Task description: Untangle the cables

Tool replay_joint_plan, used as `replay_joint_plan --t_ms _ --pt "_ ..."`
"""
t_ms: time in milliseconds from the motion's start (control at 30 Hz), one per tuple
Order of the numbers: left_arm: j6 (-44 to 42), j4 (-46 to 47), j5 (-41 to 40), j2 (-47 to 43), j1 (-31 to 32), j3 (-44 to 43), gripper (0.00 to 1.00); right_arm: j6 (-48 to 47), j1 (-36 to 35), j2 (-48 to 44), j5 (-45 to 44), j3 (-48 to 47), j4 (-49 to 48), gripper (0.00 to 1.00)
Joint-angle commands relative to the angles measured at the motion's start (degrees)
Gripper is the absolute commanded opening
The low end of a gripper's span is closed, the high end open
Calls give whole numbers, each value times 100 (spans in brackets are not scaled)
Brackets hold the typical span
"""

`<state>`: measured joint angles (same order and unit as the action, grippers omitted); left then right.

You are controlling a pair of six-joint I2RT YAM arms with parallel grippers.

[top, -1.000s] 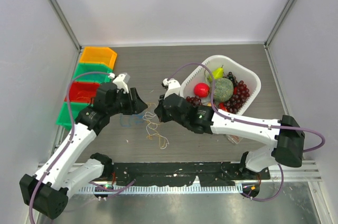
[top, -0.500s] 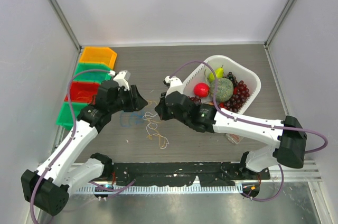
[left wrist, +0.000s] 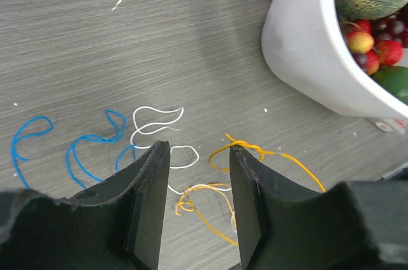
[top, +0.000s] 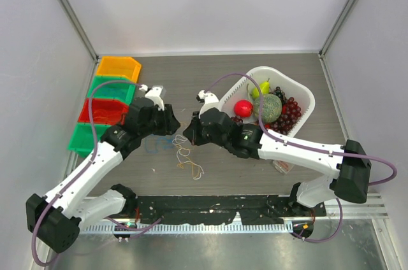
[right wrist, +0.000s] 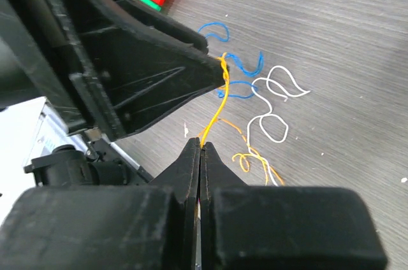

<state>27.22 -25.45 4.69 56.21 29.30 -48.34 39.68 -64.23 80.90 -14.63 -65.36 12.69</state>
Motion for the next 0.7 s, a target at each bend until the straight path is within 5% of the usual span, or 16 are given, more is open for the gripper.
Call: replay_joint_plan --t_ms 0,200,333,433,667 --pt "-437 85 -1302 188 321 -203 46 312 173 -373 470 -223 -328 1" --pt "-341 417 -1382 532 366 16 47 1049 753 -760 1883 -108 -1189 1" --pt "-139 -431 -2515 865 60 -140 48 683 964 -1216 1666 -440 -858 1" --pt "28 -523 -2271 498 -415 -1 55 287 1148 -1533 1516 -740 -461 1" --pt "-42 -856 -2167 14 -434 -211 63 -171 1316 -1280 1832 -1154 -302 1"
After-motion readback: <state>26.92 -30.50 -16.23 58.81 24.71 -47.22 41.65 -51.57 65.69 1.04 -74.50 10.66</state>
